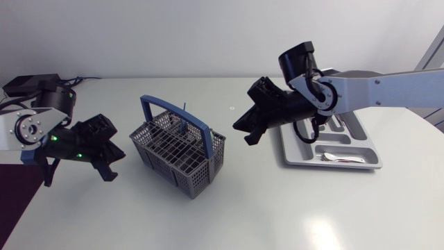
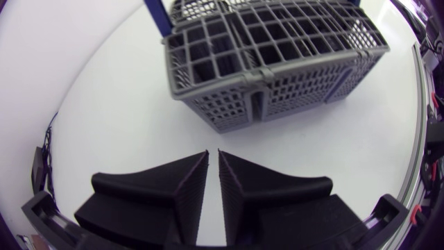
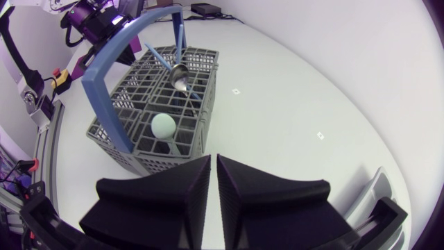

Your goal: Unload the cutlery basket into the drawer organizer.

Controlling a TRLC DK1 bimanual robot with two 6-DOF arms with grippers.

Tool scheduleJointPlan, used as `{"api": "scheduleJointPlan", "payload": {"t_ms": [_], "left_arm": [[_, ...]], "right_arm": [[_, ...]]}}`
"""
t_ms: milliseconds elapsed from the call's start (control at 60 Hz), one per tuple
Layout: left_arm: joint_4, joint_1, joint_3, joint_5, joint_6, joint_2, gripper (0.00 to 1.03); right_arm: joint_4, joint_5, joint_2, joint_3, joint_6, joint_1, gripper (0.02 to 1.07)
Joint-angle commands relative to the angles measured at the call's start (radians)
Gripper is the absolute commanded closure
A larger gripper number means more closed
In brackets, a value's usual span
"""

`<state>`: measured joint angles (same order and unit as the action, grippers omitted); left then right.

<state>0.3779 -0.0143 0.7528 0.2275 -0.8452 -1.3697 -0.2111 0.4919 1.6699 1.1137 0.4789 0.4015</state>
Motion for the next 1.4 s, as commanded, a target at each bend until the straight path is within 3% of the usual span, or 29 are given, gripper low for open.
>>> {"api": "scheduleJointPlan", "payload": {"t_ms": [0,117,283,617,1050,1383], "left_arm": [[0.000,0.020,-0.033,0.007,-0.066,-0.002,0.84],[-0.013,0.051,-0.029,0.009,-0.064,-0.039,0.84],[-0.146,0.094,-0.027,0.009,-0.012,-0.080,0.84],[-0.301,0.093,0.077,-0.008,0.031,-0.261,0.84],[-0.336,0.125,0.232,-0.005,0.069,-0.394,0.84],[-0.335,0.205,0.315,-0.004,0.077,-0.453,0.84]], "right_arm": [[0.016,-0.012,0.067,0.014,0.009,-0.009,0.93],[0.018,-0.016,0.125,0.041,0.009,-0.009,0.93],[0.015,-0.015,0.136,0.031,0.004,0.031,0.93],[0.003,0.020,0.068,-0.015,-0.017,0.088,0.96],[-0.025,0.051,-0.033,-0.101,-0.049,0.209,0.96],[-0.039,0.045,-0.067,-0.114,-0.082,0.287,0.96]]}}
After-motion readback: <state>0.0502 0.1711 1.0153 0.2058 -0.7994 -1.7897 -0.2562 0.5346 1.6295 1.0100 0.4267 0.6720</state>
